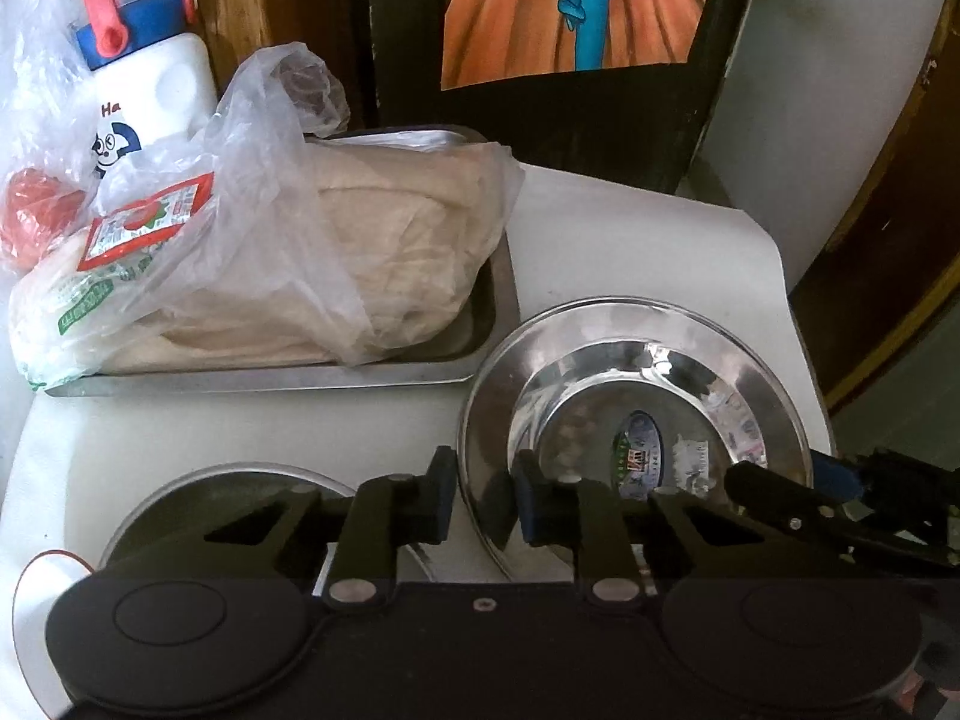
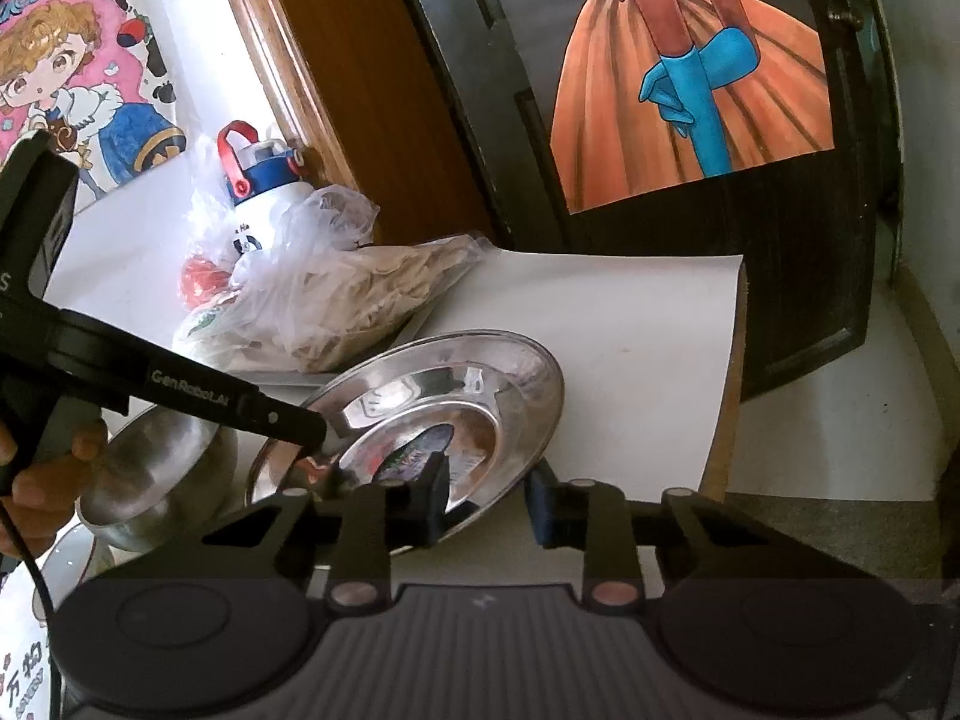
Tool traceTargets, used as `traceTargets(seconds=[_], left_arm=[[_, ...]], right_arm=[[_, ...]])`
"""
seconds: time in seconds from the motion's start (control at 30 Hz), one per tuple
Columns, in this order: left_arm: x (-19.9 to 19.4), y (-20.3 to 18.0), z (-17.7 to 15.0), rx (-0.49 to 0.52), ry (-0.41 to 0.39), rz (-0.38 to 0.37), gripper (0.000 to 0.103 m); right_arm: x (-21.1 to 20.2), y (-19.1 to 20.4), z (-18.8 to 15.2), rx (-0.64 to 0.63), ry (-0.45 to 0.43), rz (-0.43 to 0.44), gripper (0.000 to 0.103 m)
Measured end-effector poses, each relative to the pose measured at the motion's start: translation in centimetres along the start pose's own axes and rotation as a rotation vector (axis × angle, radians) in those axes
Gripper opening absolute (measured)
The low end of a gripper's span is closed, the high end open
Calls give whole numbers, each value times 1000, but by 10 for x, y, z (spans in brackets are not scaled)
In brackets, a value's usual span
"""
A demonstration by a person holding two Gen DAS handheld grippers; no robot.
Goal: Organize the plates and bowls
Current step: 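Carry the steel plate with both grippers onto the plate stack and open both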
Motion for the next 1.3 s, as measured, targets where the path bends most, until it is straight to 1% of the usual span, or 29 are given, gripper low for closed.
traceTargets(seconds=[0.1,0.23,0.33,0.57,0.8,1.0,1.3], left_arm=[[-1,-1,-1,-6,-10,-8,21],[1,-1,-3,-43,-17,-65,20],[0,-3,-6,-62,-25,-93,19],[-11,-14,-11,-87,-47,-136,19],[-57,-26,-16,-79,-120,-154,19],[-103,-36,-26,-57,-191,-142,19],[-158,-28,-58,-78,-250,-132,19]], right_arm=[[-3,-3,0,2,-11,-22,29],[-10,-9,2,5,-28,-37,27],[-16,-12,2,2,-39,-52,25],[-44,-11,8,-4,-81,-64,25],[-84,3,17,-28,-138,-67,25],[-120,22,19,-56,-177,-55,25],[-158,55,12,-100,-205,-19,25]])
Point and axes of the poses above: each gripper's, at about its wrist camera, not at the fingertips, and x roughly the way its jaws point, y to its left, z to its top, the point moved 4 cm from there along x, roughly the way its jaws point, and after that the axes turned 1 degree about -z, right-handed, at the moved point
